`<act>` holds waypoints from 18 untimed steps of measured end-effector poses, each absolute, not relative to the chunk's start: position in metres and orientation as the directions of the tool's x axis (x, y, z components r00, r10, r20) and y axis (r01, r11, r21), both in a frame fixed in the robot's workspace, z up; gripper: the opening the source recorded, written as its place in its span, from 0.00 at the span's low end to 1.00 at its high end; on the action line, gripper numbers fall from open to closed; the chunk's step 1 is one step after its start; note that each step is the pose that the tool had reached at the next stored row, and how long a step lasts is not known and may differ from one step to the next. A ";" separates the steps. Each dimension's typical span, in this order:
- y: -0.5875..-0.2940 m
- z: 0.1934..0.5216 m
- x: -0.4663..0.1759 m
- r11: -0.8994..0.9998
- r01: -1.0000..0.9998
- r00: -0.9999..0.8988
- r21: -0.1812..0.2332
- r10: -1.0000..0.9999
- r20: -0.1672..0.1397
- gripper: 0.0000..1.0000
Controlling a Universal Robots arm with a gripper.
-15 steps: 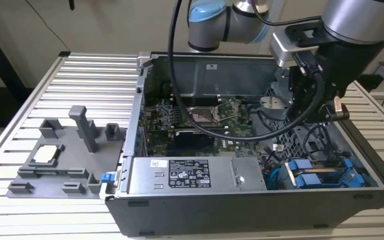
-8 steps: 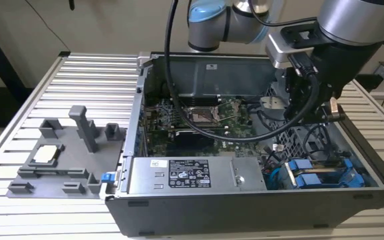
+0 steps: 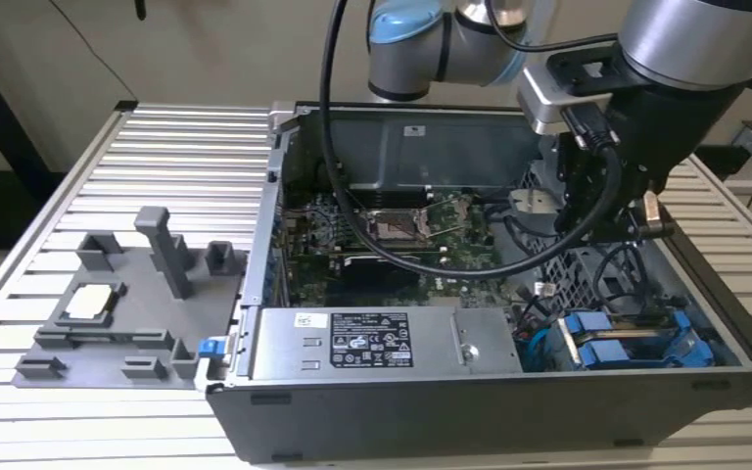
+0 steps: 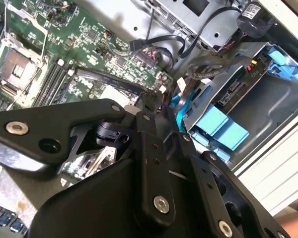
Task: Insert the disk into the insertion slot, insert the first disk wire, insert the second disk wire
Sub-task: 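Insert the first disk wire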
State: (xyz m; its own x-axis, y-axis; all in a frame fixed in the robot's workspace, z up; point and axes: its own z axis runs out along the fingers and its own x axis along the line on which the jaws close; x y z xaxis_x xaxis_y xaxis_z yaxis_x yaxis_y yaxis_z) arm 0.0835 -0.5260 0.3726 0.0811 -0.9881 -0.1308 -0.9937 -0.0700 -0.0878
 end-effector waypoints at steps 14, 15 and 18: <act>-0.526 0.373 0.083 -0.070 -0.994 0.081 -0.088 -0.988 -0.131 0.16; -0.526 0.373 0.083 -0.070 -0.994 0.081 -0.088 -0.988 -0.131 0.16; -0.526 0.373 0.083 -0.070 -0.994 0.081 -0.088 -0.988 -0.131 0.16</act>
